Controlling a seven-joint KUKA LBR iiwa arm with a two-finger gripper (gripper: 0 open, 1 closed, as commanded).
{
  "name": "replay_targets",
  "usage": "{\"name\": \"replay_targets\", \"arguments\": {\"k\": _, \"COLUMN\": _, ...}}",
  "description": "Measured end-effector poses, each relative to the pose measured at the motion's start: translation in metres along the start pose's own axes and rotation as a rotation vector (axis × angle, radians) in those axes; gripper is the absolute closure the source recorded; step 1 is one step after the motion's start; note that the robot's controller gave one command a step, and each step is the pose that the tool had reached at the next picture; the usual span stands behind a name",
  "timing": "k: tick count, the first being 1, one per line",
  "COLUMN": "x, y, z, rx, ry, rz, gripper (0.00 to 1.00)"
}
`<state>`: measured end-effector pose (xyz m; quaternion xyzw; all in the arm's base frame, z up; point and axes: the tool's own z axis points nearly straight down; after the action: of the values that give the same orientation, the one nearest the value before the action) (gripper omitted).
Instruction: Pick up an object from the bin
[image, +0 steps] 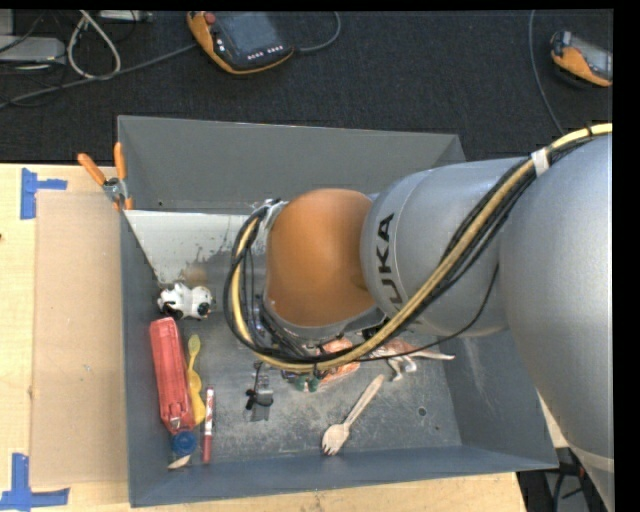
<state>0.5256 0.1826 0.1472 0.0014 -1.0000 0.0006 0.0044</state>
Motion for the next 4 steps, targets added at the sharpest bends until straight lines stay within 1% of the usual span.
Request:
{"name": "replay_targets", "arguments": {"k": 1, "x": -0.002, "y": -0.001, "z": -0.005, "rx": -0.001, "ry": -0.007, "rz": 0.005, "gripper": 0.0}}
{"name": "replay_targets", "arguments": {"k": 2, "x": 0.037, "y": 0.052, "z": -0.026, "rx": 0.0, "ry": -0.003, "rz": -0.029, "gripper": 0.0}}
{"name": "replay_targets", "arguments": {"k": 3, "x": 0.022, "y": -0.019, "z": -0.041, "rx": 0.002, "ry": -0.003, "rz": 0.062, "gripper": 0.0}}
{"name": "replay_targets", "arguments": {"k": 4, "x": 0.019, "y": -0.029, "z": 0.021, "rx": -0.003, "ry": -0.007, "rz": 0.037, "gripper": 0.0}}
